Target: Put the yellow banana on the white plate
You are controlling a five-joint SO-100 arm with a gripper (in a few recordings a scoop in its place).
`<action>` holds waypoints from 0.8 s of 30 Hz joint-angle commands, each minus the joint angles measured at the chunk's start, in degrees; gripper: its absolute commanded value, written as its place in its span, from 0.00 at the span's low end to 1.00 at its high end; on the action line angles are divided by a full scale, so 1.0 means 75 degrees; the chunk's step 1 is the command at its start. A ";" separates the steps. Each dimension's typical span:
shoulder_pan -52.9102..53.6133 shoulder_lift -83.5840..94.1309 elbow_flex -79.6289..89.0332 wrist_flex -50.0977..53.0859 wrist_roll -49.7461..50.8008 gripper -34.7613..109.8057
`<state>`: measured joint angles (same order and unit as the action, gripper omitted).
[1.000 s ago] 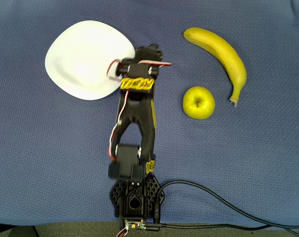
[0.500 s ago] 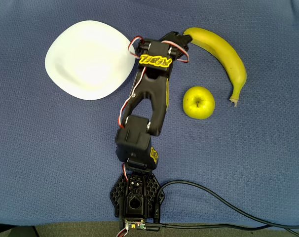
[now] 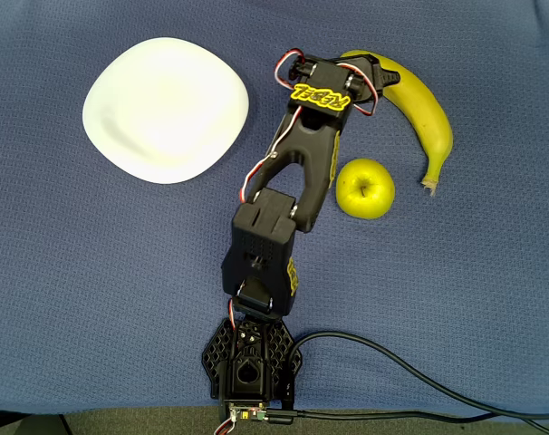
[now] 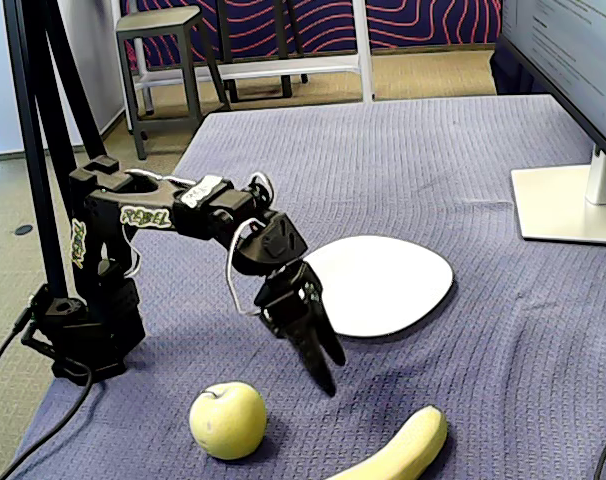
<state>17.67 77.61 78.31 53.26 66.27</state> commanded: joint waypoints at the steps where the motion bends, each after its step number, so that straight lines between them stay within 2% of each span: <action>1: 0.0047 -0.0199 -0.0621 0.0363 0.0469 0.47; 12: 0.0563 -0.0715 -0.1090 0.0598 0.0398 0.50; 14: 0.0727 -0.0563 -0.1078 0.0598 0.0187 0.48; 24: 0.1910 -0.0551 -0.1289 0.0996 -0.0762 0.50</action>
<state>29.00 71.19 73.12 59.15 63.11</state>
